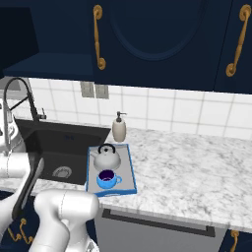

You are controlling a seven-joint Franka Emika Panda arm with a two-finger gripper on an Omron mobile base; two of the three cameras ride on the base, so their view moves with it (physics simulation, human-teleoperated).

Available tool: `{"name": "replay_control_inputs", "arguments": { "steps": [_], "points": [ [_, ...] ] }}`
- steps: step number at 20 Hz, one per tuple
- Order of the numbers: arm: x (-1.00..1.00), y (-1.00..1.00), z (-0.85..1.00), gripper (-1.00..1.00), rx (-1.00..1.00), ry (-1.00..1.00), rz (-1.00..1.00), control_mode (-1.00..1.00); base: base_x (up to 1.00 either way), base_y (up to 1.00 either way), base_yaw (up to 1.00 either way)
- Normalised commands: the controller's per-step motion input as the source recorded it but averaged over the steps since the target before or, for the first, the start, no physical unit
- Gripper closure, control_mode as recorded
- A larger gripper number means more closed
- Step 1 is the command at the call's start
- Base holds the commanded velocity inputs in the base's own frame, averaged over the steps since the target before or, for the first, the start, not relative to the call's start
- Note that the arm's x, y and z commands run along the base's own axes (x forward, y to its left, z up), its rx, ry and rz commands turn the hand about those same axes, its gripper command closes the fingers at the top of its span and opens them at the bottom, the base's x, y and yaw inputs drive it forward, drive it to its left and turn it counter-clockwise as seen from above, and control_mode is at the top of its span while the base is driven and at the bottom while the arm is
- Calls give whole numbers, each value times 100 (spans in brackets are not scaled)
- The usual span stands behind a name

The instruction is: Pick the kettle from the counter and place it on the tray. Then pick the mug from the cabinet and place it on the tray. Then close the cabinet doors.

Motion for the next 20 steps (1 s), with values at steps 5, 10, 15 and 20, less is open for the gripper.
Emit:
{"name": "replay_control_inputs", "arguments": {
  "steps": [5, 10, 15, 20],
  "points": [
    [-13, 58, 7, -100, 0, 18, -6, -100, 0, 0, 0],
    [-1, 40, -8, -100, -13, 33, -6, -100, 0, 0, 0],
    [-4, 11, -36, -100, -5, 6, 0, -100, 0, 0, 0],
    [4, 41, -5, -100, -11, 15, -2, -100, 0, 0, 0]
  ]
}}
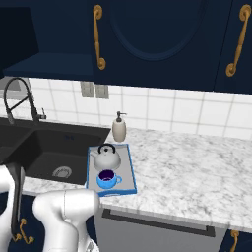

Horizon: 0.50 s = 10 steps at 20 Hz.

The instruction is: Pick the kettle from the counter and place it on the tray. Then pick the mug from the cabinet and place it on the tray. Then close the cabinet doors.

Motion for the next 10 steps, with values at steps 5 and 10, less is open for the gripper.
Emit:
{"name": "replay_control_inputs", "arguments": {
  "steps": [5, 10],
  "points": [
    [16, 47, -2, -100, -9, 35, -11, -100, 0, 0, 0],
    [32, 35, -2, -100, -6, 42, -6, -100, 0, 0, 0]
  ]
}}
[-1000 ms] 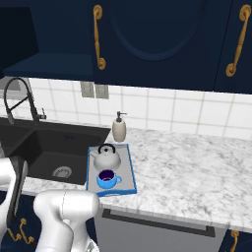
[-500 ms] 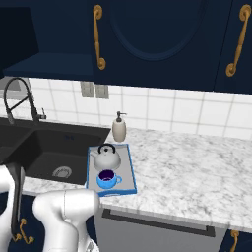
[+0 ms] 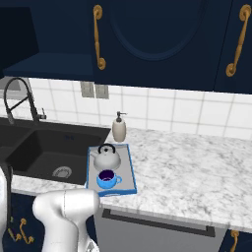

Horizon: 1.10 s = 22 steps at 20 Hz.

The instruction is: Pick the kettle from the counter and place it on the tray. Then pick the mug from the cabinet and place it on the tray. Then close the cabinet doors.

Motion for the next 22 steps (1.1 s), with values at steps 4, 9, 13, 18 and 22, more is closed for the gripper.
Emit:
{"name": "replay_control_inputs", "arguments": {
  "steps": [4, 9, 13, 18, 22],
  "points": [
    [32, 29, -30, -100, -12, 27, -3, -100, 0, 0, 0],
    [26, 28, -30, -100, -15, 17, -4, -100, 0, 0, 0],
    [31, 22, -23, -100, -11, 19, -4, -100, 0, 0, 0],
    [31, 28, -28, -100, -12, 20, -5, -100, 0, 0, 0],
    [28, 22, -34, -100, -11, 18, -3, -100, 0, 0, 0]
  ]
}}
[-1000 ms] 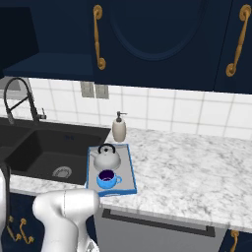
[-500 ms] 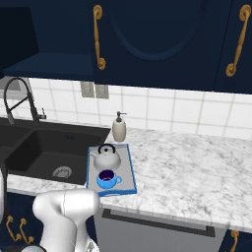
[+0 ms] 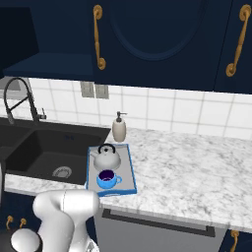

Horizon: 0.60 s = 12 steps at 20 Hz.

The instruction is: Pick the kettle from the counter and place it on the tray. Then pick the mug from the cabinet and place it on the tray. Then close the cabinet doors.

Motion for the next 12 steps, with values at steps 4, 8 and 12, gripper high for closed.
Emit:
{"name": "replay_control_inputs", "arguments": {
  "steps": [4, 8, 12],
  "points": [
    [24, 21, -38, -100, -12, 15, -2, -100, 0, 0, 0],
    [16, 21, -24, -100, -10, 13, -2, -100, 0, 0, 0],
    [0, 24, 0, -100, -3, 10, -7, -100, 0, 0, 0]
  ]
}}
